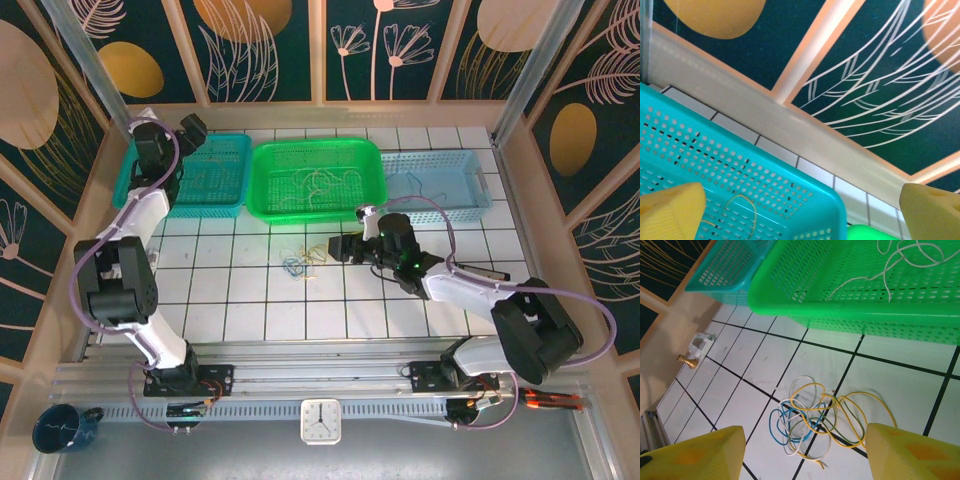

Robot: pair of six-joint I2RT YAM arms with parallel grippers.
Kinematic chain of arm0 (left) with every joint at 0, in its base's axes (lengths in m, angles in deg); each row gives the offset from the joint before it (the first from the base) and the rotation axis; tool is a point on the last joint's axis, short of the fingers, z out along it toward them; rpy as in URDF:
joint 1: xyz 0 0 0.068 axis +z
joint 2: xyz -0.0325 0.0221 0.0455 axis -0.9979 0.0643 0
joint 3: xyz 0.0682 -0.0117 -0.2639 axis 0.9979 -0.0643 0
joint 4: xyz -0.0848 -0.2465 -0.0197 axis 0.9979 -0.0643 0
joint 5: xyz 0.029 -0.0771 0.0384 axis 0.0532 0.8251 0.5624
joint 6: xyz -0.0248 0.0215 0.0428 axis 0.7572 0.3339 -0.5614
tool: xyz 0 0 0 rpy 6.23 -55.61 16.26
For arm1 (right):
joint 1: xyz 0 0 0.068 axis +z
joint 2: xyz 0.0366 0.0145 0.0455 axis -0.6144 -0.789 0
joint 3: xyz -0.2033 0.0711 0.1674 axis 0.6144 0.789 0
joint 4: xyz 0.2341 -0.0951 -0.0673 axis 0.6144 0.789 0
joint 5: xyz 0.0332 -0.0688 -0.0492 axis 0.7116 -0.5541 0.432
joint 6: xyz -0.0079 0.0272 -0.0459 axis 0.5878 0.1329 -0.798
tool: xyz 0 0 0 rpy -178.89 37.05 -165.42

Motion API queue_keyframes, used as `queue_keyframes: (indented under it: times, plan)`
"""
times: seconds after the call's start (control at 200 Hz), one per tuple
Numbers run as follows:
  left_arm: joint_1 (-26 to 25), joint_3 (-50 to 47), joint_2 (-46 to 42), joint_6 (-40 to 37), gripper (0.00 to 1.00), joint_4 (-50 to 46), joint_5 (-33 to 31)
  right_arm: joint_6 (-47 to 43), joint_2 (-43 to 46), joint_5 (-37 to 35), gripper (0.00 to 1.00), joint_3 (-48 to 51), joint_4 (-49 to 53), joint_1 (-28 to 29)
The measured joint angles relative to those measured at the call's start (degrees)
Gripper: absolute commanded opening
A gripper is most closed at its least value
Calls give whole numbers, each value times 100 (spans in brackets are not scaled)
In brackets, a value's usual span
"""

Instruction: Untangle the cables

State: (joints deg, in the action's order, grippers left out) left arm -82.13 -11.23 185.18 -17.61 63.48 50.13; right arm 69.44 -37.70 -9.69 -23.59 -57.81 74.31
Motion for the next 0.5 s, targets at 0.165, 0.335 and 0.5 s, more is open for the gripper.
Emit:
queue_keyframes:
  times: [0.165,0.335,0.5]
  plan:
    - [0,-758,-723,372,99,385,625,13,-243,-48,64,-203,240,0]
    - [-149,-1611,-1335,796,99,619,1231,-7,-686,-61,61,-400,341,0]
    - [-839,-2328,-1825,1064,99,645,1360,-184,-1032,-59,58,-402,345,0]
